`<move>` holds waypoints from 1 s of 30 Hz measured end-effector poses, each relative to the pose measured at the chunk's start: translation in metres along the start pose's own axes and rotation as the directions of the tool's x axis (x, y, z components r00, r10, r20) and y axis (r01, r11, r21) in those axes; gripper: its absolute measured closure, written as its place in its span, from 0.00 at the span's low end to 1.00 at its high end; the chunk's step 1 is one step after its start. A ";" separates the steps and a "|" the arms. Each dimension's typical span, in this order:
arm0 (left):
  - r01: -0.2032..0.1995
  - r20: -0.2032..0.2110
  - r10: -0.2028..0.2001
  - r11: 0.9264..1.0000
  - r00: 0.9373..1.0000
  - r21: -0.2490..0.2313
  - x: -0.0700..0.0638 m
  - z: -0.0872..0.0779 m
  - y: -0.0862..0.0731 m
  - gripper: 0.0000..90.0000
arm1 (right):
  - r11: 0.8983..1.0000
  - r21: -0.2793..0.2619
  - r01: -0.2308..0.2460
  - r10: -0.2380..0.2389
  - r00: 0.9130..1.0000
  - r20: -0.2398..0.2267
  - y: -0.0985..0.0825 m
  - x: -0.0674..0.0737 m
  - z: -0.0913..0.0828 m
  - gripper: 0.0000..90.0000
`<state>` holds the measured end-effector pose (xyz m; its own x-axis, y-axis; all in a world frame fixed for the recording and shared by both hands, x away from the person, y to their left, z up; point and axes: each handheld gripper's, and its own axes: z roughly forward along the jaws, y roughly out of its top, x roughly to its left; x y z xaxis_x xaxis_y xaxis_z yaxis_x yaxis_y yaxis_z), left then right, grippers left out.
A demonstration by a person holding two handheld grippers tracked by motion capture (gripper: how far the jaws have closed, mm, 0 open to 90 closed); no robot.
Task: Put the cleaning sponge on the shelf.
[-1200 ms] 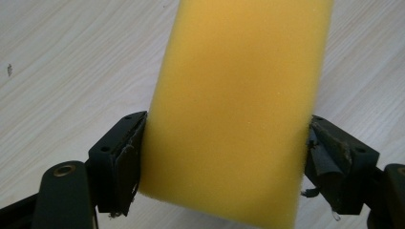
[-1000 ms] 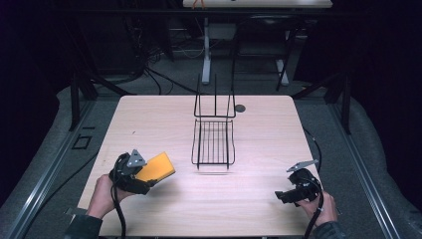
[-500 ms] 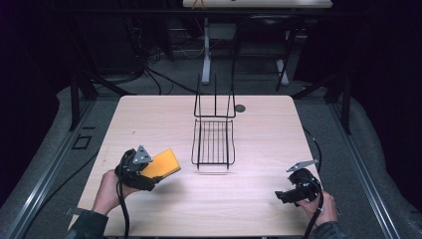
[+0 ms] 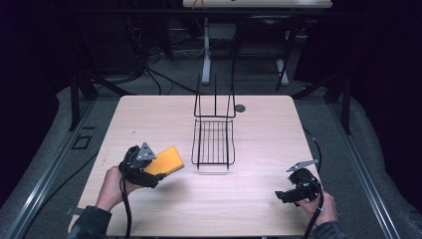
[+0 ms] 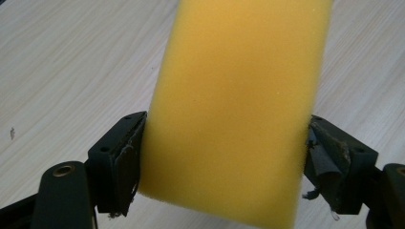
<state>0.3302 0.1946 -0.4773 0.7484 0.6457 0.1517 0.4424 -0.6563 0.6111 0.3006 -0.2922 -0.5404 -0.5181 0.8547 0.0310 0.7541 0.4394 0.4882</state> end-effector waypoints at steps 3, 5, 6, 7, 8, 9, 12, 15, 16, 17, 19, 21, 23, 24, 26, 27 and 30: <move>-0.006 0.008 0.006 1.000 1.000 -0.007 -0.001 0.000 0.005 0.25 | 1.000 -0.006 0.001 -0.001 1.000 0.002 0.000 0.001 0.000 0.14; -0.010 0.008 0.010 1.000 1.000 -0.007 0.000 0.000 0.006 0.25 | 1.000 -0.006 0.001 -0.001 1.000 0.002 0.000 0.001 0.000 0.14; -0.010 0.008 0.010 1.000 1.000 -0.007 0.000 0.000 0.006 0.25 | 1.000 -0.006 0.001 -0.001 1.000 0.002 0.000 0.001 0.000 0.14; -0.015 0.006 0.015 1.000 1.000 -0.009 0.000 0.000 0.008 0.25 | 1.000 -0.001 0.001 -0.001 1.000 0.001 0.000 0.000 0.000 0.14; -0.014 0.007 0.015 1.000 1.000 -0.007 0.000 0.001 0.009 0.25 | 1.000 -0.001 0.001 -0.001 1.000 0.000 0.000 0.000 0.000 0.14; -0.017 0.010 0.017 1.000 1.000 -0.007 0.001 0.001 0.010 0.25 | 1.000 -0.005 0.001 -0.001 1.000 0.001 0.000 0.000 0.000 0.14; -0.023 0.016 0.024 1.000 1.000 -0.009 0.000 0.002 0.014 0.25 | 1.000 -0.005 0.000 0.000 1.000 -0.001 0.000 0.000 0.000 0.15; -0.035 0.014 0.035 0.999 0.999 -0.008 -0.001 0.003 0.018 0.25 | 1.000 -0.004 0.007 -0.007 1.000 0.002 0.000 0.000 0.000 0.15; -0.038 0.014 0.038 0.999 0.999 -0.010 -0.002 0.003 0.019 0.25 | 1.000 -0.005 0.007 -0.007 1.000 0.001 0.000 0.000 0.000 0.15; -0.038 0.018 0.038 0.999 0.999 -0.012 -0.002 0.004 0.020 0.25 | 1.000 -0.005 0.009 -0.009 1.000 0.004 0.000 0.000 0.000 0.15; -0.044 0.019 0.044 0.999 0.999 -0.019 -0.001 0.004 0.023 0.25 | 1.000 -0.001 0.010 -0.010 1.000 0.004 0.000 0.000 -0.001 0.15; -0.046 0.020 0.047 0.999 0.999 -0.018 -0.001 0.004 0.024 0.25 | 1.000 -0.001 0.008 -0.008 1.000 0.002 0.000 0.000 -0.001 0.15; -0.053 0.019 0.053 0.998 0.998 -0.022 -0.002 0.006 0.028 0.25 | 1.000 -0.004 0.006 -0.006 1.000 0.001 -0.001 0.000 0.000 0.15; -0.057 0.019 0.058 0.998 0.998 -0.023 -0.002 0.006 0.029 0.25 | 1.000 0.000 0.005 -0.005 1.000 0.002 -0.001 0.000 -0.001 0.15; -0.058 0.021 0.059 0.998 0.998 -0.024 -0.002 0.007 0.030 0.25 | 1.000 -0.008 0.005 -0.005 1.000 0.003 -0.001 0.000 -0.001 0.15; -0.059 0.024 0.060 0.998 0.998 -0.025 -0.002 0.008 0.031 0.25 | 1.000 -0.008 0.005 -0.005 1.000 0.003 -0.001 0.000 -0.001 0.15; -0.067 0.028 0.067 0.997 0.997 -0.028 -0.002 0.009 0.036 0.25 | 1.000 0.001 0.006 -0.006 1.000 0.007 -0.002 0.000 -0.001 0.15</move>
<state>0.3487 0.1661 -0.4629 0.7898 0.5890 0.1709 0.3779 -0.6868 0.6209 0.2988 -0.2935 -0.5402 -0.5197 0.8540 0.0226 0.7514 0.4444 0.4877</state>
